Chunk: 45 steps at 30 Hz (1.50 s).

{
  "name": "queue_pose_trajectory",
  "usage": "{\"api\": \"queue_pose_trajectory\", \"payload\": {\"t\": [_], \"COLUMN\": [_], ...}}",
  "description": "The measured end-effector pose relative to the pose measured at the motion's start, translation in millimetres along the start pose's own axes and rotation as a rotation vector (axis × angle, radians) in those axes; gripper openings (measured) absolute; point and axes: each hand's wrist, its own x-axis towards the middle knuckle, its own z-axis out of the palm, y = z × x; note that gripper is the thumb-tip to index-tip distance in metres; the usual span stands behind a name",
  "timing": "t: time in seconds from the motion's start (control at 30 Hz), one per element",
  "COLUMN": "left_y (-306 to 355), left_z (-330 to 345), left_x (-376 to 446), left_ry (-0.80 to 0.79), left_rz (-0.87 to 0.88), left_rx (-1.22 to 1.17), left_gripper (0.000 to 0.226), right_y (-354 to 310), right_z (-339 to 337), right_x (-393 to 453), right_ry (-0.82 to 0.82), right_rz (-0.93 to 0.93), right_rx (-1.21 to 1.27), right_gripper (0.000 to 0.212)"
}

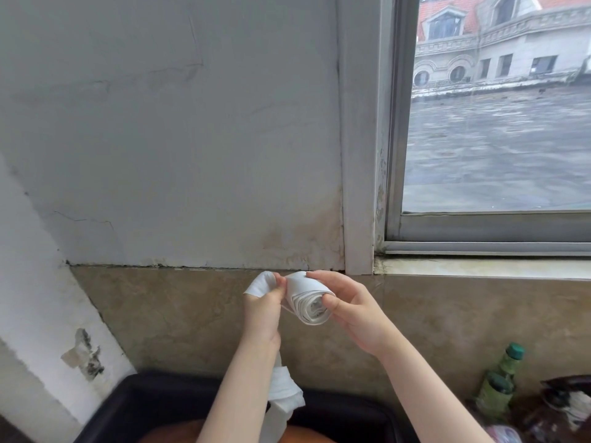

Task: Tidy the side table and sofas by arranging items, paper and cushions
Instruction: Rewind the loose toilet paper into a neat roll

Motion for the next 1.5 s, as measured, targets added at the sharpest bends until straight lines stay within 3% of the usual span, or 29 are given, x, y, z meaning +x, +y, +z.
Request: {"api": "queue_pose_trajectory", "payload": {"t": [0.13, 0.23, 0.33, 0.4, 0.5, 0.6, 0.67, 0.87, 1.07, 1.17, 1.3, 1.4, 1.47, 1.5], "left_y": [-1, -1, -2, 3, 12, 15, 15, 21, 23, 26, 28, 24, 22, 20], "left_z": [2, 6, 9, 11, 10, 6, 4, 1, -6, -5, -7, -9, -7, -6], "left_x": [-7, -16, -22, -22, -19, -19, -19, -20, -5, 2, -3, -7, -10, -11], "left_ry": [-0.074, -0.181, -0.306, -0.272, -0.244, -0.283, -0.261, -0.282, -0.280, -0.286, -0.430, -0.526, -0.529, -0.495], "left_rz": [-0.039, -0.069, -0.044, -0.076, -0.230, -0.349, -0.415, -0.552, -0.578, -0.533, -0.458, -0.331, -0.320, -0.321], "left_rx": [-0.084, -0.168, -0.118, -0.149, -0.291, -0.384, -0.436, -0.423, -0.283, -0.247, -0.153, -0.015, -0.046, -0.071], "left_gripper": [0.016, 0.054, 0.074, 0.069, 0.043, 0.029, 0.029, 0.034, 0.032, 0.032, 0.044, 0.047, 0.037, 0.034], "right_y": [2, 3, 4, 3, -3, -16, -23, -22, -27, -23, -18, -22, -21, -20], "right_z": [-1, 4, 17, 23, 19, 12, 10, 8, 10, 13, 8, 10, 13, 13], "right_x": [2, 5, 8, 7, 4, 6, 9, 7, 2, -2, -2, -2, 1, 1], "right_ry": [0.048, 0.143, 0.282, 0.206, -0.033, -0.076, -0.108, -0.169, -0.172, -0.169, -0.103, -0.085, -0.055, -0.046], "right_rz": [-0.027, -0.094, -0.146, -0.138, -0.091, -0.177, -0.193, -0.134, -0.135, -0.131, -0.038, 0.057, 0.061, 0.054], "right_rx": [0.010, -0.038, -0.316, -0.495, -0.812, -1.102, -1.167, -1.108, -1.043, -1.008, -0.870, -0.686, -0.757, -0.831], "right_gripper": [0.054, 0.047, 0.039, 0.050, 0.085, 0.076, 0.067, 0.069, 0.065, 0.063, 0.059, 0.042, 0.029, 0.033]}}
